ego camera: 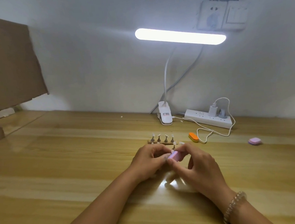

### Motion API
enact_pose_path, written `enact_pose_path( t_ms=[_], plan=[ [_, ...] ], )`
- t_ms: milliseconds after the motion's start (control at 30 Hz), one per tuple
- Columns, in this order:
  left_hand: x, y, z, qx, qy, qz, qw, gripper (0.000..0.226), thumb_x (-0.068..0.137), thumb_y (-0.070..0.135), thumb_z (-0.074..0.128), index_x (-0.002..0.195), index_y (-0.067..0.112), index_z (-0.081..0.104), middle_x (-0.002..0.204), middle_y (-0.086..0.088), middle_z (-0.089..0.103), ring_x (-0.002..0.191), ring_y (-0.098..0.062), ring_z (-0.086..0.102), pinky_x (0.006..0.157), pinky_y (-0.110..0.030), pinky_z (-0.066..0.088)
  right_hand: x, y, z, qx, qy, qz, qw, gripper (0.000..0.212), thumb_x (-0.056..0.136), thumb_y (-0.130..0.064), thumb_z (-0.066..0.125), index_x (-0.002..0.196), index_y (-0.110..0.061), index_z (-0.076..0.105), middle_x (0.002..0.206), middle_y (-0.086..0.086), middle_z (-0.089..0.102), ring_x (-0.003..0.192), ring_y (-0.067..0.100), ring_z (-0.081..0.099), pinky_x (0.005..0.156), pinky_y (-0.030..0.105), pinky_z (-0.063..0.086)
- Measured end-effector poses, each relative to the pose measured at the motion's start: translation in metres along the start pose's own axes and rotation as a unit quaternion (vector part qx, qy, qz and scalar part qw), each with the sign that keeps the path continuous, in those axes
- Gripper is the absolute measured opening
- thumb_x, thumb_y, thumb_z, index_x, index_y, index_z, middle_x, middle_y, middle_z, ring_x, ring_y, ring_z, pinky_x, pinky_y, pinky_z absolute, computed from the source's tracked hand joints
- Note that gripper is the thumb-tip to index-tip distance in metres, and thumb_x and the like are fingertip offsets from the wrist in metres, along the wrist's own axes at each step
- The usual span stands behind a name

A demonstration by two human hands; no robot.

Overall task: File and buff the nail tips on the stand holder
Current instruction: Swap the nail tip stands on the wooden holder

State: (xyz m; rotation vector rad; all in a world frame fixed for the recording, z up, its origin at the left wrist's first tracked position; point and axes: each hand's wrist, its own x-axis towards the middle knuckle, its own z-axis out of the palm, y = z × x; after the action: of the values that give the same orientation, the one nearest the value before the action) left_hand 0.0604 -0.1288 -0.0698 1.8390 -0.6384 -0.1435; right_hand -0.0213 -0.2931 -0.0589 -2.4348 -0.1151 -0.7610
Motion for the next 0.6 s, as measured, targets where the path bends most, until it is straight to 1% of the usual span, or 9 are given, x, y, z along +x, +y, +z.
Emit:
enact_pose_path(
  t_ms=[100,167,233,300,367,433,500,533,600],
  plan=[
    [-0.0003,-0.0004,0.0002,0.001,0.003,0.001,1.000,0.011,0.090,0.023,0.071,0.088,0.033,0.076,0.073,0.014,0.071,0.065,-0.008,0.061,0.063,-0.039,0.054,0.0022,0.0023,-0.0009,0.003,0.029,0.018,0.999,0.029,0.076,-0.059,0.066,0.093,-0.035,0.063,0.084,-0.022,0.064,0.067,-0.004,0.055,0.061,0.025,0.045],
    [-0.0003,-0.0007,0.0000,0.002,-0.003,-0.003,1.000,0.010,0.090,0.025,0.070,0.089,0.033,0.076,0.077,0.010,0.072,0.070,-0.012,0.063,0.064,-0.045,0.056,0.0008,0.0014,-0.0019,0.002,0.015,0.006,1.000,0.027,0.077,-0.058,0.066,0.093,-0.036,0.063,0.085,-0.023,0.064,0.066,-0.003,0.056,0.059,0.024,0.044],
    [0.0004,-0.0013,-0.0003,0.005,-0.003,-0.003,1.000,0.013,0.093,0.020,0.067,0.094,0.029,0.076,0.083,0.002,0.075,0.072,-0.016,0.064,0.065,-0.049,0.056,-0.0007,-0.0011,-0.0019,0.004,-0.005,-0.009,1.000,0.027,0.077,-0.058,0.066,0.091,-0.036,0.063,0.084,-0.024,0.066,0.063,-0.001,0.056,0.056,0.023,0.041],
    [0.0010,-0.0018,-0.0005,0.007,0.001,0.003,1.000,0.014,0.094,0.018,0.065,0.098,0.026,0.076,0.084,0.003,0.074,0.069,-0.013,0.063,0.063,-0.046,0.056,0.0012,-0.0021,-0.0028,0.001,0.007,0.003,1.000,0.026,0.077,-0.056,0.068,0.091,-0.035,0.063,0.083,-0.022,0.066,0.061,-0.002,0.054,0.057,0.024,0.043],
    [0.0009,-0.0013,-0.0002,0.005,0.004,0.015,1.000,0.013,0.095,0.018,0.066,0.097,0.025,0.076,0.082,0.009,0.074,0.066,-0.009,0.062,0.062,-0.039,0.054,0.0021,-0.0006,-0.0042,-0.017,0.016,0.027,0.999,0.026,0.076,-0.056,0.068,0.087,-0.034,0.060,0.082,-0.020,0.065,0.060,-0.001,0.053,0.058,0.027,0.046],
    [0.0012,-0.0003,0.0003,0.000,0.010,0.018,1.000,0.012,0.095,0.017,0.066,0.094,0.025,0.075,0.085,0.010,0.075,0.068,-0.008,0.064,0.063,-0.036,0.054,-0.0008,-0.0005,-0.0036,-0.080,-0.010,0.028,0.996,0.031,0.075,-0.063,0.058,0.078,-0.032,0.052,0.077,-0.017,0.062,0.061,0.004,0.054,0.054,0.025,0.041],
    [0.0024,0.0000,0.0002,0.004,0.019,0.026,0.999,0.009,0.093,0.017,0.067,0.093,0.022,0.075,0.090,0.008,0.077,0.071,-0.004,0.066,0.067,-0.033,0.053,-0.0037,-0.0032,-0.0011,-0.138,-0.025,0.003,0.990,0.037,0.070,-0.068,0.045,0.077,-0.032,0.049,0.077,-0.015,0.055,0.063,0.008,0.053,0.053,0.026,0.035],
    [0.0025,0.0003,0.0001,0.010,0.024,0.031,0.999,0.008,0.093,0.018,0.069,0.093,0.023,0.075,0.089,0.010,0.076,0.069,-0.002,0.065,0.067,-0.031,0.051,-0.0038,-0.0042,-0.0003,-0.142,-0.020,-0.014,0.989,0.036,0.070,-0.067,0.046,0.081,-0.033,0.052,0.079,-0.016,0.052,0.064,0.007,0.052,0.055,0.026,0.033],
    [0.0019,0.0000,0.0003,0.034,0.028,0.039,0.998,0.009,0.091,0.022,0.071,0.091,0.030,0.075,0.081,0.018,0.072,0.059,-0.001,0.059,0.063,-0.028,0.047,-0.0019,-0.0051,-0.0008,-0.114,0.009,-0.038,0.993,0.030,0.075,-0.058,0.060,0.092,-0.033,0.059,0.085,-0.020,0.047,0.064,0.000,0.046,0.058,0.025,0.033]
  ],
)
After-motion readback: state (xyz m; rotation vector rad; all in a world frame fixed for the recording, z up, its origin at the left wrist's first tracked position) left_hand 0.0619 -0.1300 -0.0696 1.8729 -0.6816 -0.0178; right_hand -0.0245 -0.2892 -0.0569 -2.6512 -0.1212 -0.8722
